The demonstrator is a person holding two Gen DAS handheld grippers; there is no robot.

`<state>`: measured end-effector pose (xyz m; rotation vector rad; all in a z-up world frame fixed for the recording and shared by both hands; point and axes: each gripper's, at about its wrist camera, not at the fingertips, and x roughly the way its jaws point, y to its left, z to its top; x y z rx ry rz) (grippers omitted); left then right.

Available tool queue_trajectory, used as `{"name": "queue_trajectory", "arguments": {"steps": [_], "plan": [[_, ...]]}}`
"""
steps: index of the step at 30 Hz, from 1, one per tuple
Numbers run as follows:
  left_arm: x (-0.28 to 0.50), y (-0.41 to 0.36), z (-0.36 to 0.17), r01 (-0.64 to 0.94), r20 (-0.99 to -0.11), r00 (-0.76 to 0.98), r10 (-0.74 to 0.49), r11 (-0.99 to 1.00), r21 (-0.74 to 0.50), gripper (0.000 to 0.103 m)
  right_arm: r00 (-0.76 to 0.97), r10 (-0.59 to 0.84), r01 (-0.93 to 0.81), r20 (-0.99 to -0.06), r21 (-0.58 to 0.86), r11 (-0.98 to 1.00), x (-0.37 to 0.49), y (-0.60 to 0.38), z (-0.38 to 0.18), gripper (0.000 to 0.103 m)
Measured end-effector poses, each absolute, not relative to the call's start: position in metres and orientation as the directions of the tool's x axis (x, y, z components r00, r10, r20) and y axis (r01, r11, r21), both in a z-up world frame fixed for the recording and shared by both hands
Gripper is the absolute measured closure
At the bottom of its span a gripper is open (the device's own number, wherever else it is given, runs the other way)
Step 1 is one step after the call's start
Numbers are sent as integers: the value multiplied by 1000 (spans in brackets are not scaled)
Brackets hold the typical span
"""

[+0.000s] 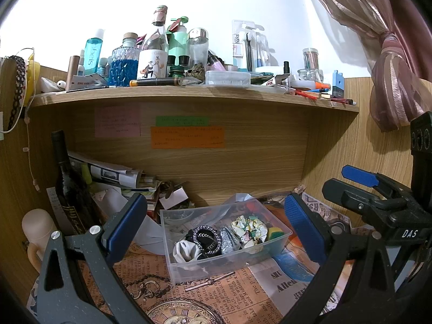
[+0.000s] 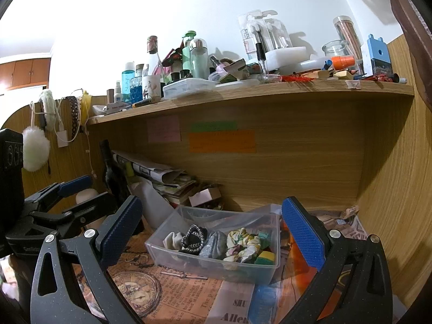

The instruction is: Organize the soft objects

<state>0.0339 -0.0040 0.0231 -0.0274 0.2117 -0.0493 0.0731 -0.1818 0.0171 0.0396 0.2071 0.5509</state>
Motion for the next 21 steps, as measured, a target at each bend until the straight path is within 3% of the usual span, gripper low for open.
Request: {"name": "queue_trajectory", "arguments": {"steps": [21], "plan": [[37, -4, 21, 70, -217, 973, -78, 997, -44, 0, 831, 524, -516, -187, 93, 851, 73, -181, 15, 0]]}}
